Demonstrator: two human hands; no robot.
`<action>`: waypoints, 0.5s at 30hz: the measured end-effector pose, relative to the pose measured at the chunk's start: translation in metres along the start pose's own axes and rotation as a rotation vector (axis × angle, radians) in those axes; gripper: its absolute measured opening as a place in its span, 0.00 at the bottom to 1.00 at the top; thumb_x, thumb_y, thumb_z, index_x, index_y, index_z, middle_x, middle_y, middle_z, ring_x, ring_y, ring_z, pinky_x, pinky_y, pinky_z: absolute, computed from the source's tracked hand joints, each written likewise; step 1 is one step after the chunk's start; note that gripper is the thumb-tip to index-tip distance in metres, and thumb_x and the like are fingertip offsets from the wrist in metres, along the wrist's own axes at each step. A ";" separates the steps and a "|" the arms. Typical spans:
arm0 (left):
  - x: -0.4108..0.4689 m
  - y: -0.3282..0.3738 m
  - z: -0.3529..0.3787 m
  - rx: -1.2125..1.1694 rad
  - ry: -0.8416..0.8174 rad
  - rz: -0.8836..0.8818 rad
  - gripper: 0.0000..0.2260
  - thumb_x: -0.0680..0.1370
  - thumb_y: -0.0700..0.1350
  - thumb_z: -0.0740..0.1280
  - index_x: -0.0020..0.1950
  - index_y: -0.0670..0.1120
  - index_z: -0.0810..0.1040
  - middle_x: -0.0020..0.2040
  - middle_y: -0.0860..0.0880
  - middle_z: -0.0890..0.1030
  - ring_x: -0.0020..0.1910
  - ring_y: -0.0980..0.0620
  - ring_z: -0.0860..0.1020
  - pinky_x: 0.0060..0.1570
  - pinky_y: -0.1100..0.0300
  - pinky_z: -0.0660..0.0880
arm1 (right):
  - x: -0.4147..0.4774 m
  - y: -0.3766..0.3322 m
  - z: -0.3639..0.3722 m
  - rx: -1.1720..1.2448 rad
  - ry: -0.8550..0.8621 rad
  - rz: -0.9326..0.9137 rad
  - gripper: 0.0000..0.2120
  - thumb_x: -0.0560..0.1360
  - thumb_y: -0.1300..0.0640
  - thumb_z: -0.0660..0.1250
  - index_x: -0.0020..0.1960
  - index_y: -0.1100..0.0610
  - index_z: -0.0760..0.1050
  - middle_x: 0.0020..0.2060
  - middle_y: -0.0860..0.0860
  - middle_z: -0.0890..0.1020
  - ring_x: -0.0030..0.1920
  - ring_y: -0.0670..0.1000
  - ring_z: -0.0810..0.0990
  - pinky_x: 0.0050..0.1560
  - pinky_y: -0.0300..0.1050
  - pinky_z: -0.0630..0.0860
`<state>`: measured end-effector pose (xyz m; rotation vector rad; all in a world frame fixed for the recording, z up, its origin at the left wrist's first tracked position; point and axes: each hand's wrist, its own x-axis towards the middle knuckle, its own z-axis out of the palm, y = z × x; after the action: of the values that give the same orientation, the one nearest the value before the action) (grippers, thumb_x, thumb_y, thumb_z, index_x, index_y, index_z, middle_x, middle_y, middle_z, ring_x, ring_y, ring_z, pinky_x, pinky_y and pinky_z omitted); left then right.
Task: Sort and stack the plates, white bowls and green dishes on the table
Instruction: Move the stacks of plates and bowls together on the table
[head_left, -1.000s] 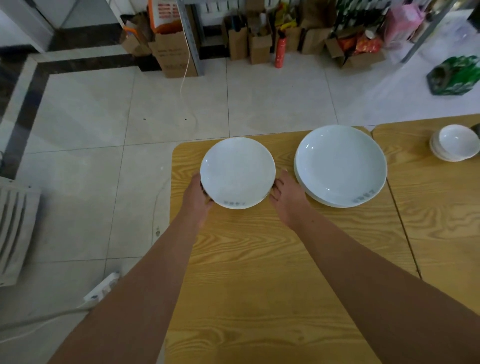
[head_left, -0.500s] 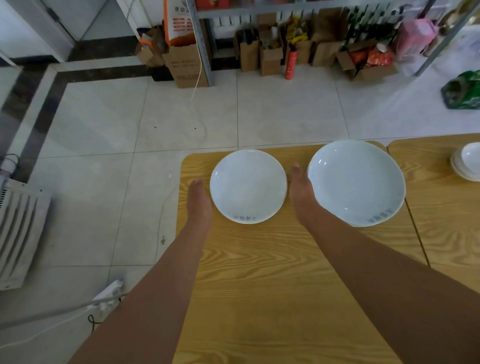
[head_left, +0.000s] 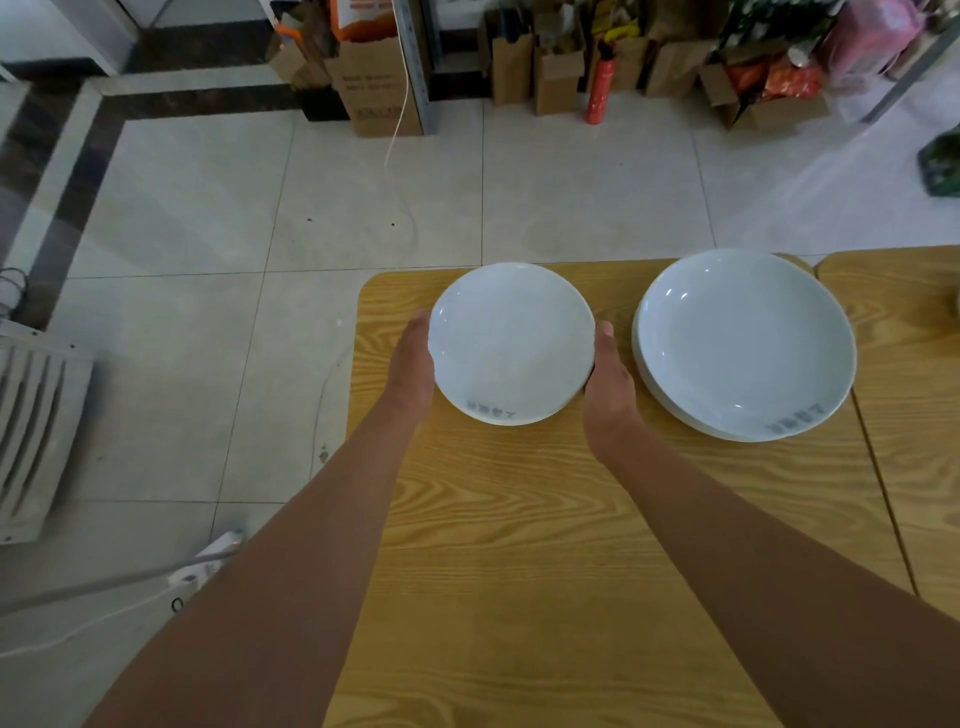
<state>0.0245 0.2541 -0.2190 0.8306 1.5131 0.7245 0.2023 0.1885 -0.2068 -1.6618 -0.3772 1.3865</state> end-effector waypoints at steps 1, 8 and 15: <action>0.000 0.002 -0.001 0.036 -0.026 0.002 0.23 0.84 0.52 0.52 0.60 0.35 0.74 0.42 0.53 0.79 0.41 0.56 0.76 0.39 0.61 0.70 | -0.001 0.002 0.000 0.004 0.005 0.001 0.26 0.82 0.38 0.49 0.73 0.49 0.69 0.62 0.47 0.78 0.59 0.47 0.75 0.51 0.39 0.70; 0.020 0.026 0.002 0.161 -0.010 0.041 0.32 0.80 0.61 0.52 0.72 0.36 0.60 0.73 0.33 0.62 0.72 0.32 0.61 0.70 0.35 0.59 | -0.023 0.025 0.009 0.171 0.134 -0.012 0.26 0.81 0.37 0.51 0.76 0.46 0.64 0.71 0.44 0.70 0.69 0.45 0.67 0.65 0.44 0.63; 0.051 0.018 0.001 0.266 -0.049 -0.005 0.40 0.68 0.74 0.53 0.70 0.49 0.72 0.70 0.44 0.74 0.69 0.41 0.73 0.68 0.38 0.67 | -0.033 0.023 0.026 0.255 0.106 0.010 0.25 0.82 0.39 0.50 0.76 0.46 0.63 0.67 0.46 0.74 0.64 0.47 0.72 0.57 0.41 0.67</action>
<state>0.0249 0.3067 -0.2320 1.0352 1.5873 0.5015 0.1611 0.1633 -0.2034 -1.5194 -0.1251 1.2898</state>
